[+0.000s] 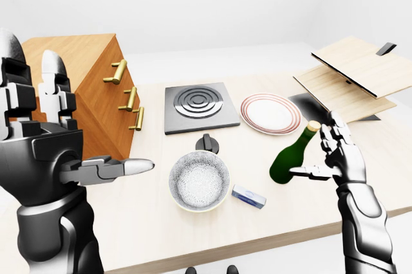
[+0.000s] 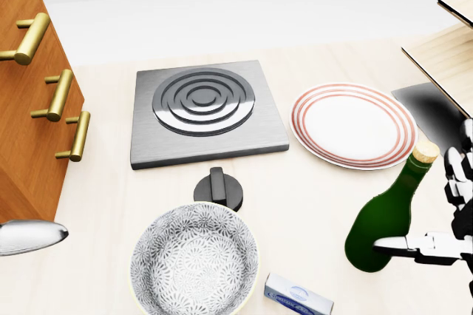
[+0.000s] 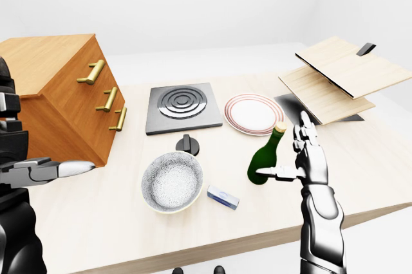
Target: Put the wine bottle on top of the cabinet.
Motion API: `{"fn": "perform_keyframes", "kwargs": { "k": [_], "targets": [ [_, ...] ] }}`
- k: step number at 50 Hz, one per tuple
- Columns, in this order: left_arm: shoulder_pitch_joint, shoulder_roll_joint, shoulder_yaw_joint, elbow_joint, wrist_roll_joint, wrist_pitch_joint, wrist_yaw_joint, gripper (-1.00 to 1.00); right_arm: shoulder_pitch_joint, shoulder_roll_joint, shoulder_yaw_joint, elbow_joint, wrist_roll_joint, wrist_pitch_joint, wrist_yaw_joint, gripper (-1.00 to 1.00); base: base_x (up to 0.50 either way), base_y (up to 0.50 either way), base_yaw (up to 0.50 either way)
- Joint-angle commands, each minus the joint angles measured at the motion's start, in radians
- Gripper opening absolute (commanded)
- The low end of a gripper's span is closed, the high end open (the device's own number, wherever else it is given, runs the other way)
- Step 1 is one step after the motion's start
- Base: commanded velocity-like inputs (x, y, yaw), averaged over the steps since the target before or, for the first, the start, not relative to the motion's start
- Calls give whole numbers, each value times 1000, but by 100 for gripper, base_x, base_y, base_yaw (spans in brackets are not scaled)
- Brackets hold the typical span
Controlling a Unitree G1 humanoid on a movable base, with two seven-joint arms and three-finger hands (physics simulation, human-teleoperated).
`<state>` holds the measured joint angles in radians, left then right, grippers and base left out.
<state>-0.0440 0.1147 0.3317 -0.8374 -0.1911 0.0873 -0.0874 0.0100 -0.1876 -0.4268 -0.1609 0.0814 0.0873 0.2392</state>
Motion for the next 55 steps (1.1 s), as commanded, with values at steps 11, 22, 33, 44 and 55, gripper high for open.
{"fn": "perform_keyframes", "kwargs": {
  "k": [11, 22, 33, 44, 55],
  "targets": [
    [6, -3, 6, -9, 0, 0, -6, 100, -84, -54, 33, 85, 16, 0, -19, 100, 0, 0, 0],
    [23, -14, -1, 7, 3, 0, -8, 100, -149, -89, 45, 82, 10, 0, -21, 100, 0, 0, 0],
    [24, -15, -2, 22, 5, 0, -8, 100, -175, -99, 56, 149, 14, 0, -24, 100, 0, 0, 0],
    [20, -13, -8, 40, 15, 0, -7, 100, -230, -117, 80, 281, 28, 0, -36, 100, 0, 0, 0],
    [25, -17, -16, 55, 23, 0, -11, 100, -202, -109, 77, 220, 61, 0, -36, -100, 0, 0, 0]
  ]
}}
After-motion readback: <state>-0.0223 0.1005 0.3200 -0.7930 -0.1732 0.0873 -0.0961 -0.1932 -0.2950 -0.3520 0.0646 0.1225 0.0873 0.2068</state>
